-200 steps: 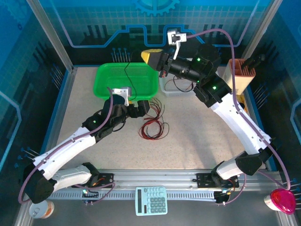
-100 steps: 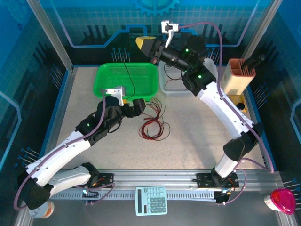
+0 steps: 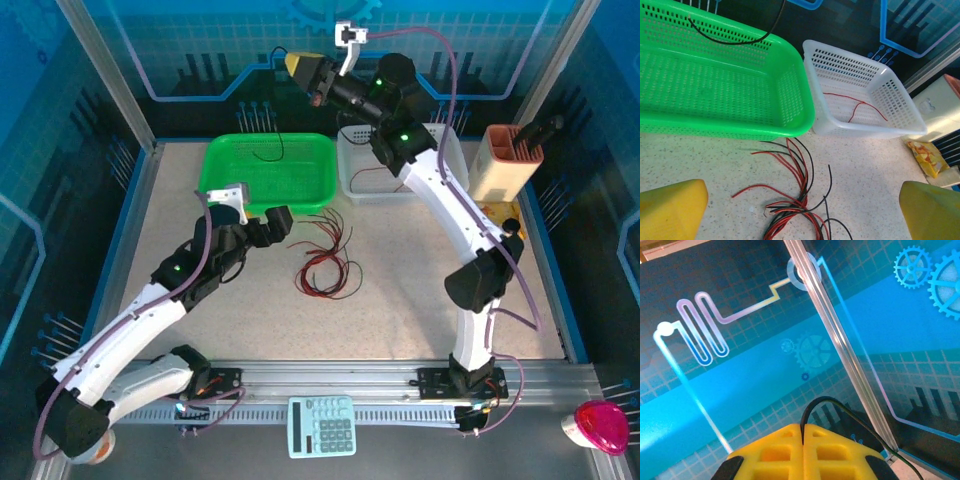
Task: Untangle the cables
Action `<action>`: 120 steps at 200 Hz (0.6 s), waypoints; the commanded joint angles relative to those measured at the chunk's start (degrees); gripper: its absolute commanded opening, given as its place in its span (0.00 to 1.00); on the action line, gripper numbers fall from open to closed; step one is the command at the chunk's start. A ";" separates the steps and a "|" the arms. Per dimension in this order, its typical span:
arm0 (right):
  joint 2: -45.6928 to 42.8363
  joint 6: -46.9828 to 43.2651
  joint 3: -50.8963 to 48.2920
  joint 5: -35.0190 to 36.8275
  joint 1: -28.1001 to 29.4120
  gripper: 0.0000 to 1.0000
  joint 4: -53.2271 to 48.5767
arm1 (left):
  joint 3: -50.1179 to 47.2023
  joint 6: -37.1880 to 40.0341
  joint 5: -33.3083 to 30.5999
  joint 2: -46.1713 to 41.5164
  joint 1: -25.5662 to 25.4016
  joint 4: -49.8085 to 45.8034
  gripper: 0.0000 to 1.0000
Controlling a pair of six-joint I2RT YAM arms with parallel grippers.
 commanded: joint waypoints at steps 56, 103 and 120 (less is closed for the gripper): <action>19.22 -0.52 16.46 -0.37 -1.51 0.00 -6.90 | -1.89 -1.10 -3.75 -4.67 3.25 -1.37 0.99; 32.30 -3.39 19.86 -1.36 -1.60 0.00 -16.80 | -2.29 -1.76 -4.79 -6.63 4.13 -3.36 0.99; 34.28 -4.15 17.55 -1.64 -0.95 0.00 -18.81 | -2.52 -2.19 -5.16 -7.17 4.22 -3.64 0.99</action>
